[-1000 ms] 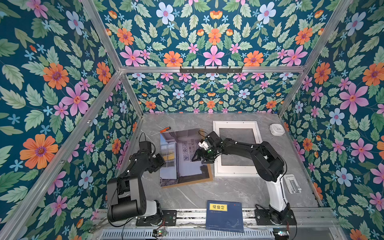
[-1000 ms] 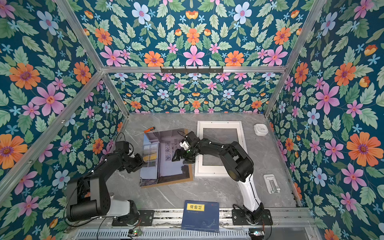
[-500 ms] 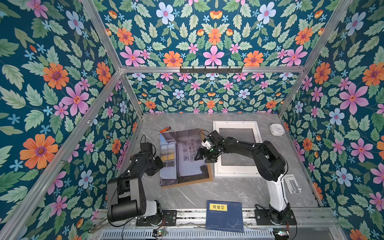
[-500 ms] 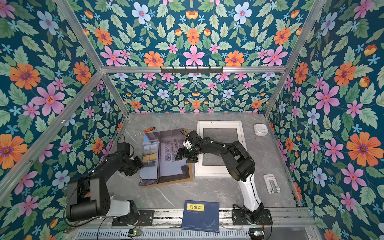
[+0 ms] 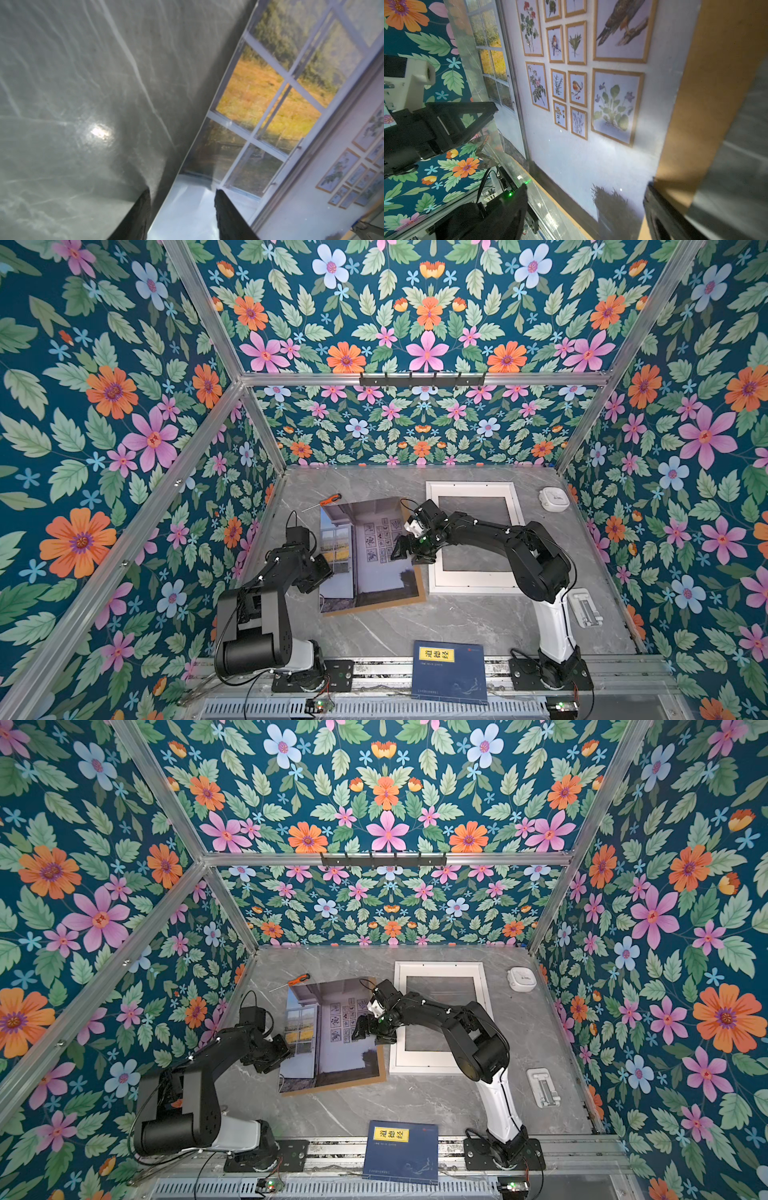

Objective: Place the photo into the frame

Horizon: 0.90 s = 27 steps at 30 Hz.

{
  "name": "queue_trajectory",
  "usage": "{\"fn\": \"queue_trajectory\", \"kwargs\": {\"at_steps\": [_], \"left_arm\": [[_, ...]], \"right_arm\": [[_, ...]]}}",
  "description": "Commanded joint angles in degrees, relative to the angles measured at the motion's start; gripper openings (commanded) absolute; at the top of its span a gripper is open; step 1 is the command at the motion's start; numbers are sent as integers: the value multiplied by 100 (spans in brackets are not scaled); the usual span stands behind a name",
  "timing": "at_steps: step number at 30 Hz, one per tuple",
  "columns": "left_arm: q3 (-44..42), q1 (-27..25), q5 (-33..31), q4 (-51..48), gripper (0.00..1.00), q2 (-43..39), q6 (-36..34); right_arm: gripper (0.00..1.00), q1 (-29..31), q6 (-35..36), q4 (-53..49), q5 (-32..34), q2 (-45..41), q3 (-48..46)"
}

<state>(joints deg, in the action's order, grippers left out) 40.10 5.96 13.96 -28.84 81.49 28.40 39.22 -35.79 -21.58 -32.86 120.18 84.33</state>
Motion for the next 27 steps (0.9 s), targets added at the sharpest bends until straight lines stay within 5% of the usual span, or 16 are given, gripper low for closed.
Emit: {"fn": "queue_trajectory", "kwargs": {"at_steps": [1, 27], "left_arm": [[-86, -6, 303, 52, 49, 21, 68], [278, 0, 427, -415, 12, -328, -9]], "right_arm": [[87, -15, -29, -19, 5, -38, -48], [87, -55, -79, 261, -196, -96, -167]]}}
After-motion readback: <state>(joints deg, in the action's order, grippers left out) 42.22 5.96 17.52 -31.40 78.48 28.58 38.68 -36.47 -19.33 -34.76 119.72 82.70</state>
